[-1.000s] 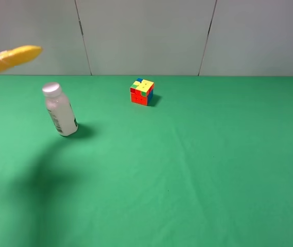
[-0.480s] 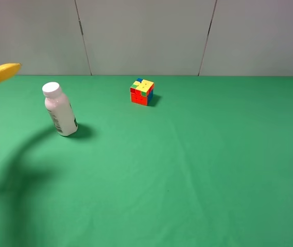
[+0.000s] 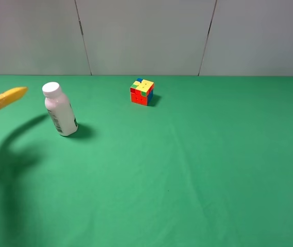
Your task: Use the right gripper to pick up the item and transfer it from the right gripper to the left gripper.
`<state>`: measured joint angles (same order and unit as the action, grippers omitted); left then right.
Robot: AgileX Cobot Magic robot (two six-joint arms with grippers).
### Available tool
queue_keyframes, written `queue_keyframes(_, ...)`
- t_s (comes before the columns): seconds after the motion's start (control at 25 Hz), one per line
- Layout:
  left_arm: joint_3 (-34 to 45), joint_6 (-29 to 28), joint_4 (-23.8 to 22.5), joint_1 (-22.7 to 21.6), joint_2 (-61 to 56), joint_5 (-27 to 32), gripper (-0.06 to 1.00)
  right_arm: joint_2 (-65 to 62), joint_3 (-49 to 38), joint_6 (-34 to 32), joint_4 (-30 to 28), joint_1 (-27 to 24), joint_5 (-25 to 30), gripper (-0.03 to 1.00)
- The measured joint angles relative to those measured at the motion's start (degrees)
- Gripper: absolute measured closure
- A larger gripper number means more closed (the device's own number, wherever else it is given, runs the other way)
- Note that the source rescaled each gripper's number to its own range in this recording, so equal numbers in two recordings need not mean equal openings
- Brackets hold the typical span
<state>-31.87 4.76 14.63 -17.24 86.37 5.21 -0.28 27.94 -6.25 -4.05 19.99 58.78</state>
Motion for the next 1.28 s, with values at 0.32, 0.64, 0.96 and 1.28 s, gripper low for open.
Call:
queue_keyframes(0.32,-0.05,-0.17,0.00,0.00,8.07,-2.09,0.94,0.00,0.00,0.00,0.00,0.00,0.00,-0.03)
queue_keyframes(0.64,-0.05,0.61,0.02,0.00,10.78,-3.50,0.94,0.00,0.00,0.00,0.00,0.00,-0.05,-0.03)
queue_keyframes(0.96,-0.05,0.64,0.07,0.00,10.85,-3.61,0.94,0.00,0.00,0.00,0.00,0.00,-0.05,-0.03)
queue_keyframes(1.28,-0.05,-11.15,0.18,0.00,10.85,-0.90,0.94,0.00,0.00,0.00,0.00,0.00,-0.05,-0.03)
